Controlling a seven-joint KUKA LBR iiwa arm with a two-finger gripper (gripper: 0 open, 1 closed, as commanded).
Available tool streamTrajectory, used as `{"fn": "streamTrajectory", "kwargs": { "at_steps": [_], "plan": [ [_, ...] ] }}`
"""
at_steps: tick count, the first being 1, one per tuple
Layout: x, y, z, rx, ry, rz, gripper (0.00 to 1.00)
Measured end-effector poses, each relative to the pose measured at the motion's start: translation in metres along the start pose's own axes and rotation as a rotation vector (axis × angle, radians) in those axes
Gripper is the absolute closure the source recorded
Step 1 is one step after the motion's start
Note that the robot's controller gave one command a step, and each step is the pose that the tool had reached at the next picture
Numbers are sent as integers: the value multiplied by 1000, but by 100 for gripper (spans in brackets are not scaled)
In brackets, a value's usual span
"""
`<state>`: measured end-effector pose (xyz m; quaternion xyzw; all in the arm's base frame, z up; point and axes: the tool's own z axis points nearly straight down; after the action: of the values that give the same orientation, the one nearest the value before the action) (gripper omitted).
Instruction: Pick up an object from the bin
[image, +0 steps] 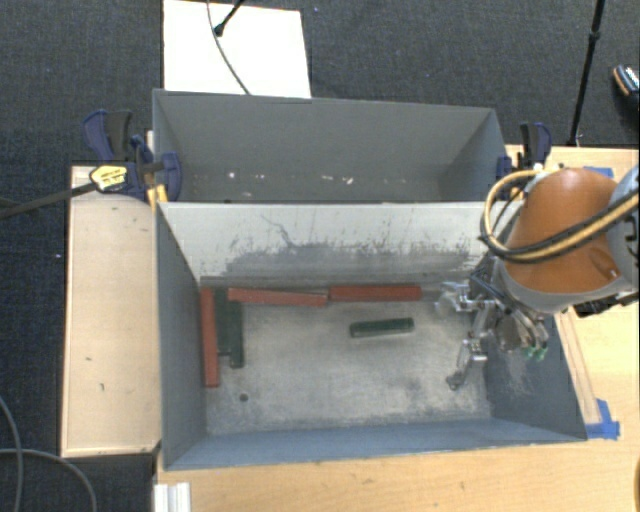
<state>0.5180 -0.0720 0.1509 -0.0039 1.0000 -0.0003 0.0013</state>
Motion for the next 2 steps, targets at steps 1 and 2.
{"fn": "streamTrajectory", "kwargs": {
  "at_steps": [1, 2],
  "plan": [
    [-74, 14, 82, -1, -1, 286, 0],
    [-76, 13, 78, 0, -8, 283, 100]
  ]
}}
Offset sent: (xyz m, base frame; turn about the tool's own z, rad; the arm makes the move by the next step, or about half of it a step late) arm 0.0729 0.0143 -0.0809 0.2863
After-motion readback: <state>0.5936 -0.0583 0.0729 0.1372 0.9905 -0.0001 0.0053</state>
